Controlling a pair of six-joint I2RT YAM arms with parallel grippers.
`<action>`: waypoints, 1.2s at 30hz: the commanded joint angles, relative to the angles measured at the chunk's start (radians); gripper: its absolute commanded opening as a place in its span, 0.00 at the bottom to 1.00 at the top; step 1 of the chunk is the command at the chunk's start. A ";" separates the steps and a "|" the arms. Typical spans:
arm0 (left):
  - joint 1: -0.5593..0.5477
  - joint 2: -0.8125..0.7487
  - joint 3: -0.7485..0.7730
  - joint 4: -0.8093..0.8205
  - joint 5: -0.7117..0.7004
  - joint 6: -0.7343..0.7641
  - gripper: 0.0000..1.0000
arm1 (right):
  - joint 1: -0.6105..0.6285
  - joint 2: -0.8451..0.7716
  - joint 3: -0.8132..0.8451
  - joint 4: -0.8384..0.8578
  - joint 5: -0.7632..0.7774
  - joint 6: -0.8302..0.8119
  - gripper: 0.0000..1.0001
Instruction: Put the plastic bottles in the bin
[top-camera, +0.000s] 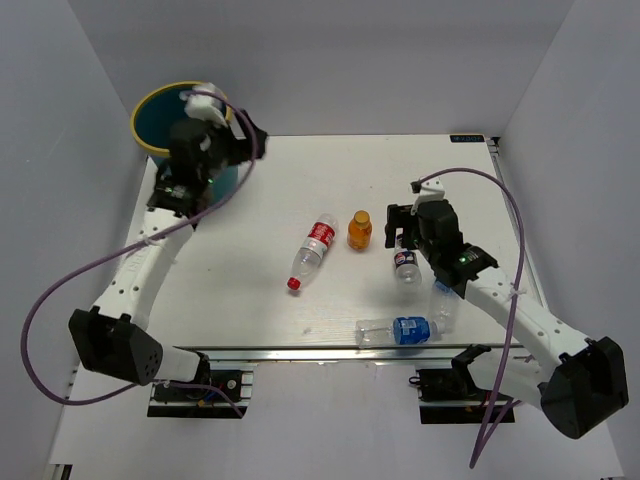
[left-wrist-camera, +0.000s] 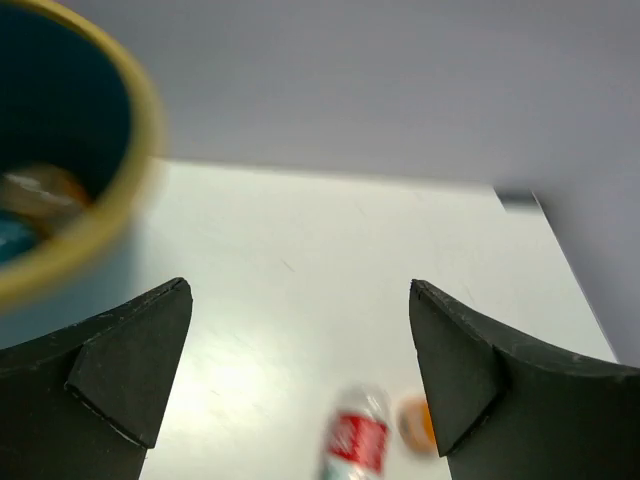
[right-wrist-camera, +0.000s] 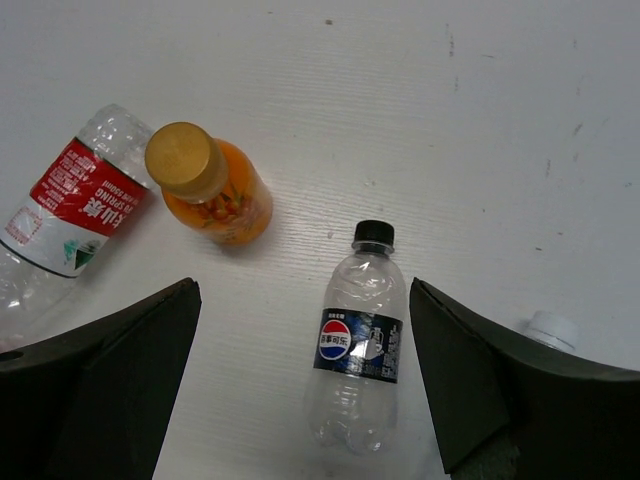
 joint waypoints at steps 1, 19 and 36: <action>-0.102 0.001 -0.149 0.020 0.071 0.010 0.98 | 0.003 -0.065 0.029 -0.054 0.107 0.072 0.89; -0.389 0.204 -0.495 0.179 0.197 0.014 0.98 | -0.051 -0.050 0.028 -0.156 0.282 0.155 0.89; -0.415 0.403 -0.331 0.029 0.055 0.045 0.38 | -0.085 -0.004 0.032 -0.156 0.245 0.137 0.89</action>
